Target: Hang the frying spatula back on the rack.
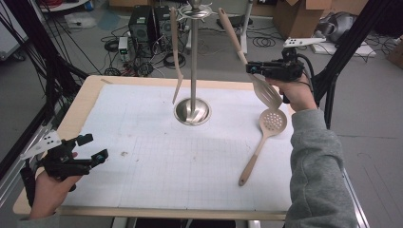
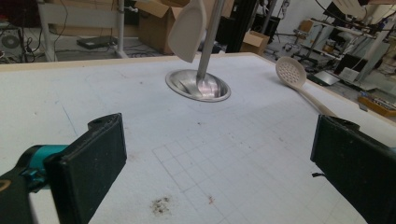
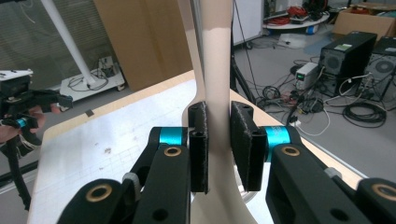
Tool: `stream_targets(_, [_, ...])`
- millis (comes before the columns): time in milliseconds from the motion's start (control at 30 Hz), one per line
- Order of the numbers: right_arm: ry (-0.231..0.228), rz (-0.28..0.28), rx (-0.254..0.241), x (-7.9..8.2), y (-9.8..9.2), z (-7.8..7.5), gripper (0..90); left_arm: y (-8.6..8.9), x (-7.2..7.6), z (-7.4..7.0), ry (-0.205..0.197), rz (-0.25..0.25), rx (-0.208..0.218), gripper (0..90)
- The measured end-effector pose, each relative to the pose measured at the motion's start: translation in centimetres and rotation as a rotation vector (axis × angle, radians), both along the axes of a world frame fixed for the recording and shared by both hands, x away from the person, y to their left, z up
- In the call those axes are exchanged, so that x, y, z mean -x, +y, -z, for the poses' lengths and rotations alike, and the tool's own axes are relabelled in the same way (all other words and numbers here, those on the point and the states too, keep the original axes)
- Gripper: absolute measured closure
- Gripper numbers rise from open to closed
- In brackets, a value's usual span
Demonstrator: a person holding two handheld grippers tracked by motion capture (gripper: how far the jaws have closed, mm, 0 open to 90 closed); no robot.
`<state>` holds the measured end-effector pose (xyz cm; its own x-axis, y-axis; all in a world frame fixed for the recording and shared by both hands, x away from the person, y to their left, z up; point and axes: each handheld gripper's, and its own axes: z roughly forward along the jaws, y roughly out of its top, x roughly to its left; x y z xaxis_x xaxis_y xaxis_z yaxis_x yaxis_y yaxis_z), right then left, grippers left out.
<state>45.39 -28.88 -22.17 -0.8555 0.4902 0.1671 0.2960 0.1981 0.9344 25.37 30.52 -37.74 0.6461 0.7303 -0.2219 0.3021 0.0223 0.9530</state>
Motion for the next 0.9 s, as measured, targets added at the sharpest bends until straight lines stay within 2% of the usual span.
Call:
stream_targets(300, [0.019, -0.029, -0.024, -0.39, 0.03, 0.34, 77.7, 0.08, -0.01, 0.06, 0.002, -0.003, -0.001, 3.9])
stream_targets(900, [0.043, -0.042, -0.011, -0.72, 0.89, 0.89, 77.7, -0.20, -0.04, 0.11, 0.005, 0.005, -0.008, 3.9])
